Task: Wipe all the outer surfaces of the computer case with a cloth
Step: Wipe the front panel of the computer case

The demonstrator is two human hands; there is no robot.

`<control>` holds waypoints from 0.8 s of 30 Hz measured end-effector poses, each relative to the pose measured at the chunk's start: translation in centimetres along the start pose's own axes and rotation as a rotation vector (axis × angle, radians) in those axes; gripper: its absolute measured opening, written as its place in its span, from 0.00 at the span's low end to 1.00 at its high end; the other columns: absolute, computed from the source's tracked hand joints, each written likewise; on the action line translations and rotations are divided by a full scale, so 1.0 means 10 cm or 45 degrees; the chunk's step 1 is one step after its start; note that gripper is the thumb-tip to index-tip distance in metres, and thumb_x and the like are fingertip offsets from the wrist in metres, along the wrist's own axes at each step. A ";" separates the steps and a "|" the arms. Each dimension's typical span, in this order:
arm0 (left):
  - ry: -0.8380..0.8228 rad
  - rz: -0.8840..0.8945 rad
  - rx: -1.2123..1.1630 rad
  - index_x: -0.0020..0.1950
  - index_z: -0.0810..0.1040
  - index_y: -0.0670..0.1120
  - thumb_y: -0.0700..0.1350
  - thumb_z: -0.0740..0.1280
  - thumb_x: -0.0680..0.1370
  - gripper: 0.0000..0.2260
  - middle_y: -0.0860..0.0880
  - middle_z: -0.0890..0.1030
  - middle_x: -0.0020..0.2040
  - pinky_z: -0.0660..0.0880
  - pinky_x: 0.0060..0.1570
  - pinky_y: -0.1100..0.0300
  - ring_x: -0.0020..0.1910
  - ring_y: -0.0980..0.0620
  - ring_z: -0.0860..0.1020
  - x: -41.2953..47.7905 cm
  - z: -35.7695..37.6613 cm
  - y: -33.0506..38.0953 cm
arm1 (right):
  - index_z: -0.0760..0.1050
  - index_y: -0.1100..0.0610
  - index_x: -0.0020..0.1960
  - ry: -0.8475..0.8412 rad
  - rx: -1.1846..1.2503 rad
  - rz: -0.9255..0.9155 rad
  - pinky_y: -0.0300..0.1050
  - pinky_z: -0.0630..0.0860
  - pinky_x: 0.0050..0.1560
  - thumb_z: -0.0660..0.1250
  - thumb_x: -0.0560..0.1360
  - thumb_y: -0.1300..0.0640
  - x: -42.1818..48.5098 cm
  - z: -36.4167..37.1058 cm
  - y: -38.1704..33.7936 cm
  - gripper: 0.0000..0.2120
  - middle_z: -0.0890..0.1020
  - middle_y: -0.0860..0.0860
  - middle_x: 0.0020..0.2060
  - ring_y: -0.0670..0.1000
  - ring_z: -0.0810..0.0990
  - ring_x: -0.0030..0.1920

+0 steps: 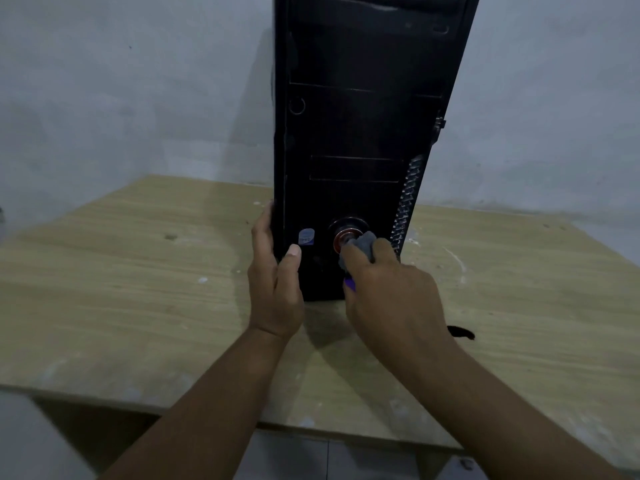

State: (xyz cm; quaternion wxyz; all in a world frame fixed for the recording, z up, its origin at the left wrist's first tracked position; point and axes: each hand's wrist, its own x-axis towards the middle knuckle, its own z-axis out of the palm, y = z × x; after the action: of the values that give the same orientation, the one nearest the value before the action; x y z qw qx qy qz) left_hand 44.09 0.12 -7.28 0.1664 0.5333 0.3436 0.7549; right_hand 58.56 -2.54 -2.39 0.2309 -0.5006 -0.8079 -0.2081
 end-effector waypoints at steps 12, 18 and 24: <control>0.035 0.012 0.047 0.78 0.59 0.37 0.47 0.57 0.78 0.30 0.42 0.70 0.74 0.67 0.72 0.41 0.74 0.47 0.69 0.00 0.02 -0.04 | 0.81 0.49 0.57 -0.092 1.071 0.372 0.25 0.72 0.47 0.66 0.79 0.56 0.09 -0.13 0.02 0.09 0.83 0.45 0.49 0.41 0.78 0.47; 0.026 0.005 0.029 0.78 0.59 0.37 0.47 0.57 0.78 0.30 0.41 0.69 0.75 0.65 0.73 0.39 0.75 0.46 0.68 -0.01 0.03 -0.05 | 0.65 0.49 0.72 -0.239 0.029 0.063 0.44 0.64 0.35 0.58 0.81 0.55 0.05 -0.29 0.02 0.19 0.73 0.54 0.57 0.55 0.73 0.39; 0.033 -0.006 0.025 0.78 0.58 0.37 0.48 0.57 0.78 0.30 0.40 0.69 0.75 0.65 0.72 0.38 0.75 0.44 0.67 -0.01 0.04 -0.06 | 0.73 0.51 0.63 -0.140 0.493 0.266 0.44 0.72 0.40 0.60 0.81 0.55 0.10 -0.22 -0.11 0.12 0.78 0.53 0.55 0.52 0.79 0.46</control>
State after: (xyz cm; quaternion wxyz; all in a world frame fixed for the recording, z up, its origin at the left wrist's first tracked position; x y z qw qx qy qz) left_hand 44.46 0.65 -7.69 0.1585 0.5244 0.3544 0.7578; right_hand 57.51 -3.57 -0.17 0.2987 -0.5385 -0.7879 0.0035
